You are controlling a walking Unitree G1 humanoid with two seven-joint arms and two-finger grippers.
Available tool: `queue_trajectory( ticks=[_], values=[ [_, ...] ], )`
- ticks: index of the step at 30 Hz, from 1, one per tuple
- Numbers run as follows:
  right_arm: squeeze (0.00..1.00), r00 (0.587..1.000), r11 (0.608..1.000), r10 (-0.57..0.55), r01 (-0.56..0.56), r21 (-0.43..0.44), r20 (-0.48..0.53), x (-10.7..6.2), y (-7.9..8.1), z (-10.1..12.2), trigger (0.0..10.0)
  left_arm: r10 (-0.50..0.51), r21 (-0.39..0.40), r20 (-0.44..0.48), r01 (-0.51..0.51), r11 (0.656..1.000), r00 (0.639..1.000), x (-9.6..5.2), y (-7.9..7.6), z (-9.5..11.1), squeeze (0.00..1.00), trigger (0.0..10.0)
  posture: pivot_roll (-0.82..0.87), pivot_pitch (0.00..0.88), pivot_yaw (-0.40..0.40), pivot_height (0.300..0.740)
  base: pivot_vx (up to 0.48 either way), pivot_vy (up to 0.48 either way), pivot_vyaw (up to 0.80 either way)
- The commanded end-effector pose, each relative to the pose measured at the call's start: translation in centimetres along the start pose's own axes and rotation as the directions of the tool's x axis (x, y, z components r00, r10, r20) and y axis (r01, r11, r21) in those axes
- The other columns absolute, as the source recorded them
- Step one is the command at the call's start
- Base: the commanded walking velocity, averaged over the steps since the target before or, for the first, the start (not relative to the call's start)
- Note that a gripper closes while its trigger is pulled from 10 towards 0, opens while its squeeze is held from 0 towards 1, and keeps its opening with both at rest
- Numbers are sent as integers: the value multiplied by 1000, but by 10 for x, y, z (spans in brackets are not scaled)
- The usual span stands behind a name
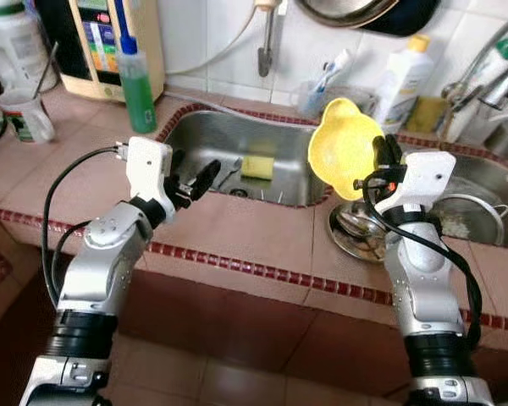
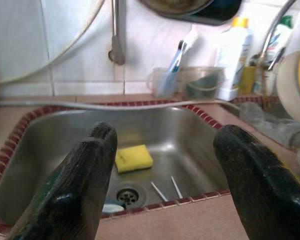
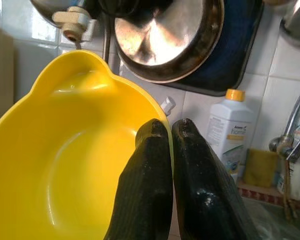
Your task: Kitchen organization
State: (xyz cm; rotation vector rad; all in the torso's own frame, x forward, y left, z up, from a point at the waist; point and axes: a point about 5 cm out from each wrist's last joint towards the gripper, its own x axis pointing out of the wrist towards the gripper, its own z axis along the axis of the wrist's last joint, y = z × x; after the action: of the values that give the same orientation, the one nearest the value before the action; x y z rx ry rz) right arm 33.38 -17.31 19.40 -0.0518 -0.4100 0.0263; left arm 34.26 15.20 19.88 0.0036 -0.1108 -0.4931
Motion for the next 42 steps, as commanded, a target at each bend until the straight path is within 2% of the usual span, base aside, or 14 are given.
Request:
queue_trajectory(
  ticks=[1,8,17,42],
  values=[
    [0,1000,1000,15,-16,15,25,3,7,6,10000,9,13,-10,-9,1000,1000,-4,5,0,0,10000,-91,34,-55,740,0,360,0],
    [0,1000,1000,18,-18,16,17,2,7,4,10000,-38,94,2,38,995,999,-5,-4,1,0,10000,-90,32,-57,740,0,51,0],
    [0,1000,1000,23,-23,18,15,4,10,4,10000,-86,106,15,84,991,996,-5,-8,3,0,10000,-84,16,-57,740,58,0,0],
    [0,1000,1000,20,-21,17,12,3,9,2,10000,-138,114,17,135,984,990,-5,-13,4,0,10000,-84,12,-53,740,459,0,0]
  ],
)
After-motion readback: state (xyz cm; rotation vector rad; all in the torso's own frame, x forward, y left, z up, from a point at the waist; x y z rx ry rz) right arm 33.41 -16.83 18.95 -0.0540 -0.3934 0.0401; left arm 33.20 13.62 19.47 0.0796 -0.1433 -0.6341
